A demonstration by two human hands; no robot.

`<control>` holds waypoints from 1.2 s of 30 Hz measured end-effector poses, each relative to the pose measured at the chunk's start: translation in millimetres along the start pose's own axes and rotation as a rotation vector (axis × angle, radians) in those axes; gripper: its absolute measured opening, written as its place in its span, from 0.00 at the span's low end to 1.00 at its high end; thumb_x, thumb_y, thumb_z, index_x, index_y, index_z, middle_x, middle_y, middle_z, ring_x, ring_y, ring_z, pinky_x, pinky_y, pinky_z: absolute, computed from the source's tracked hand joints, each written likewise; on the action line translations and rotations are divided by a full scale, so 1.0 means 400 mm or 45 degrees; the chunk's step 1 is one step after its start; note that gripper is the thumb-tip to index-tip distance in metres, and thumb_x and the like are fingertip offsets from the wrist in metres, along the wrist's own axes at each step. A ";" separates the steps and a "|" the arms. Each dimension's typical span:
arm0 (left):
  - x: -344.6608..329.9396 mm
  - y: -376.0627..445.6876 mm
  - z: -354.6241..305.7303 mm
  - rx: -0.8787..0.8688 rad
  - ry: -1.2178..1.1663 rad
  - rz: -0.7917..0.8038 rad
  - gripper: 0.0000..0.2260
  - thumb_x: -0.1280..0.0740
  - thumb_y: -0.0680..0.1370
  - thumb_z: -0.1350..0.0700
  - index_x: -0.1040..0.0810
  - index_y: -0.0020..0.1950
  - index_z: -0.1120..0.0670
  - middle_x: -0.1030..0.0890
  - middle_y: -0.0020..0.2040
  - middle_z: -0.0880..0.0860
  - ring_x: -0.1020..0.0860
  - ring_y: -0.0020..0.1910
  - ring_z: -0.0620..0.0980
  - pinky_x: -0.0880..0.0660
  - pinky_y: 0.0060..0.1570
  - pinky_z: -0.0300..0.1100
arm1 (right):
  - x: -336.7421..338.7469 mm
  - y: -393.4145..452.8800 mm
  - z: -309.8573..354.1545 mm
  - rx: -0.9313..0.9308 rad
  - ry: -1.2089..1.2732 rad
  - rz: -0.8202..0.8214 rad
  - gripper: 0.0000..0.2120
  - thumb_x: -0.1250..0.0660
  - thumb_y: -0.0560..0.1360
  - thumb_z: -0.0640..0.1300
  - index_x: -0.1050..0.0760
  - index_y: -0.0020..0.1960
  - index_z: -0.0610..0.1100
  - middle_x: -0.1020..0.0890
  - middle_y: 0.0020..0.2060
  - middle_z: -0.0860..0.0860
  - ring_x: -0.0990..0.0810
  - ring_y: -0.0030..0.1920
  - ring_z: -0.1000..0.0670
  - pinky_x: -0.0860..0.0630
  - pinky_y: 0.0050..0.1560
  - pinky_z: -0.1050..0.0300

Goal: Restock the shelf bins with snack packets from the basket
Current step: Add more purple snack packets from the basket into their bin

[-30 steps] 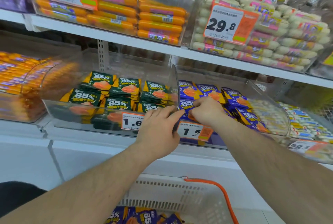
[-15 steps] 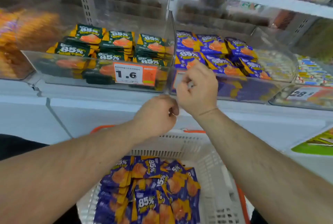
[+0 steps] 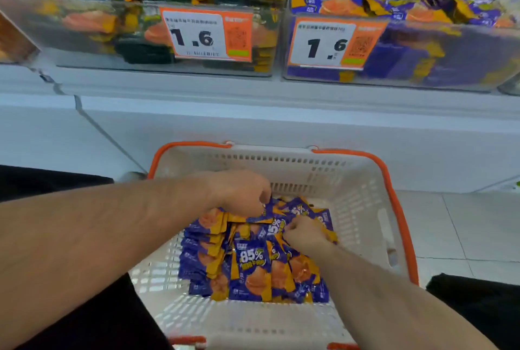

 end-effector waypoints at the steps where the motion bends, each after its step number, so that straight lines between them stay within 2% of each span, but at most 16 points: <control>1: -0.003 0.006 0.001 0.005 -0.013 0.025 0.14 0.38 0.80 0.55 0.25 0.65 0.52 0.22 0.61 0.50 0.24 0.58 0.51 0.25 0.57 0.47 | -0.024 -0.001 -0.019 -0.005 -0.041 0.061 0.15 0.38 0.75 0.38 0.39 0.32 0.46 0.38 0.26 0.50 0.40 0.26 0.50 0.43 0.27 0.57; 3: -0.005 0.017 -0.001 0.007 -0.022 0.059 0.14 0.39 0.81 0.54 0.25 0.65 0.54 0.22 0.61 0.52 0.24 0.59 0.53 0.25 0.57 0.47 | -0.064 -0.003 -0.050 -0.021 -0.097 0.169 0.16 0.37 0.74 0.39 0.40 0.33 0.49 0.34 0.27 0.52 0.34 0.28 0.51 0.41 0.26 0.58; 6: -0.005 0.034 -0.005 0.028 -0.038 0.075 0.16 0.38 0.81 0.53 0.27 0.69 0.53 0.24 0.64 0.51 0.25 0.61 0.52 0.28 0.57 0.44 | -0.085 -0.009 -0.064 -0.078 -0.180 0.179 0.13 0.35 0.72 0.43 0.36 0.32 0.48 0.28 0.29 0.51 0.27 0.33 0.48 0.34 0.29 0.58; 10: -0.007 0.051 -0.009 0.040 -0.044 0.096 0.17 0.38 0.81 0.54 0.28 0.70 0.53 0.24 0.65 0.52 0.25 0.61 0.52 0.30 0.54 0.41 | -0.087 -0.007 -0.045 -0.132 -0.112 0.173 0.15 0.33 0.71 0.39 0.37 0.31 0.46 0.33 0.27 0.50 0.33 0.28 0.51 0.39 0.24 0.59; 12: -0.007 0.055 -0.012 0.048 -0.037 0.109 0.17 0.38 0.81 0.54 0.28 0.69 0.52 0.24 0.65 0.51 0.25 0.60 0.52 0.29 0.54 0.41 | -0.099 -0.002 -0.044 -0.177 -0.060 0.180 0.15 0.33 0.71 0.36 0.36 0.32 0.45 0.31 0.28 0.50 0.31 0.29 0.51 0.38 0.23 0.60; 15: -0.007 0.056 -0.013 0.038 -0.030 0.115 0.17 0.38 0.81 0.54 0.28 0.69 0.53 0.24 0.64 0.52 0.25 0.60 0.52 0.26 0.59 0.45 | -0.110 0.000 -0.038 -0.255 -0.070 0.229 0.13 0.36 0.73 0.33 0.33 0.33 0.44 0.28 0.31 0.48 0.27 0.33 0.49 0.34 0.25 0.60; 18: -0.004 0.051 -0.010 0.026 -0.030 0.109 0.17 0.38 0.81 0.54 0.28 0.70 0.53 0.24 0.66 0.52 0.25 0.62 0.52 0.26 0.61 0.46 | -0.092 -0.019 -0.007 -0.292 -0.009 0.297 0.15 0.40 0.77 0.33 0.37 0.34 0.44 0.31 0.30 0.49 0.32 0.31 0.51 0.33 0.28 0.59; 19: -0.001 0.048 -0.008 0.034 -0.032 0.113 0.18 0.38 0.81 0.54 0.29 0.71 0.53 0.25 0.66 0.52 0.25 0.62 0.52 0.27 0.62 0.46 | -0.080 -0.017 -0.002 -0.295 0.003 0.221 0.14 0.42 0.79 0.34 0.34 0.36 0.44 0.32 0.31 0.50 0.32 0.32 0.51 0.31 0.32 0.58; 21: 0.005 0.043 -0.002 0.051 -0.035 0.109 0.17 0.39 0.81 0.54 0.28 0.70 0.53 0.24 0.65 0.53 0.25 0.62 0.53 0.26 0.62 0.48 | -0.047 -0.016 0.021 -0.168 -0.222 0.254 0.15 0.46 0.82 0.35 0.25 0.40 0.43 0.28 0.36 0.49 0.33 0.35 0.49 0.31 0.37 0.54; 22: 0.006 0.040 0.001 0.059 -0.037 0.099 0.16 0.39 0.80 0.55 0.27 0.68 0.54 0.23 0.63 0.54 0.24 0.60 0.54 0.25 0.60 0.50 | -0.027 -0.019 0.034 -0.180 -0.308 0.233 0.16 0.46 0.83 0.37 0.25 0.40 0.44 0.26 0.38 0.48 0.34 0.34 0.49 0.32 0.36 0.53; 24: 0.011 0.034 0.008 0.089 -0.039 0.059 0.15 0.38 0.79 0.56 0.24 0.64 0.56 0.20 0.59 0.56 0.21 0.57 0.56 0.24 0.55 0.51 | 0.014 -0.014 0.057 -0.168 -0.297 0.214 0.17 0.44 0.82 0.38 0.31 0.35 0.43 0.31 0.33 0.49 0.36 0.31 0.50 0.32 0.36 0.53; 26: 0.018 0.028 0.017 0.153 -0.017 -0.011 0.14 0.38 0.78 0.55 0.23 0.62 0.55 0.19 0.55 0.55 0.20 0.52 0.55 0.21 0.51 0.49 | 0.081 -0.042 0.107 -0.172 -0.207 0.134 0.16 0.41 0.79 0.37 0.36 0.32 0.44 0.35 0.30 0.50 0.38 0.29 0.51 0.33 0.34 0.55; 29: 0.046 0.006 0.035 0.304 0.142 -0.208 0.16 0.35 0.74 0.48 0.26 0.60 0.51 0.22 0.46 0.50 0.22 0.43 0.50 0.19 0.44 0.47 | 0.189 -0.066 0.158 -0.195 0.199 0.066 0.15 0.38 0.78 0.35 0.36 0.34 0.46 0.33 0.32 0.50 0.35 0.29 0.52 0.30 0.26 0.64; 31: 0.066 -0.009 0.046 0.384 0.158 -0.276 0.23 0.33 0.72 0.40 0.28 0.62 0.51 0.23 0.47 0.49 0.24 0.44 0.49 0.22 0.44 0.46 | 0.246 -0.078 0.165 -0.153 0.317 0.011 0.10 0.40 0.78 0.33 0.29 0.39 0.41 0.27 0.35 0.47 0.30 0.34 0.51 0.28 0.31 0.61; 33: 0.088 -0.018 0.048 0.396 -0.061 -0.236 0.29 0.33 0.73 0.36 0.30 0.66 0.54 0.23 0.52 0.51 0.23 0.49 0.51 0.24 0.46 0.46 | 0.292 -0.099 0.177 -0.055 0.441 -0.039 0.08 0.40 0.76 0.32 0.22 0.48 0.35 0.23 0.40 0.42 0.27 0.38 0.46 0.30 0.37 0.52; 36: 0.119 -0.026 0.023 0.310 -0.902 -0.290 0.19 0.32 0.77 0.43 0.26 0.59 0.55 0.21 0.54 0.56 0.21 0.46 0.52 0.24 0.44 0.45 | 0.358 -0.149 0.206 0.051 0.894 -0.020 0.11 0.42 0.77 0.30 0.22 0.51 0.39 0.21 0.45 0.41 0.23 0.39 0.45 0.24 0.42 0.51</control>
Point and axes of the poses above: each hand's wrist, its own y-axis towards the middle knuckle, its own x-axis out of the back of the hand, z = x × y, the point moved 2 cm from there along y, towards the middle knuckle
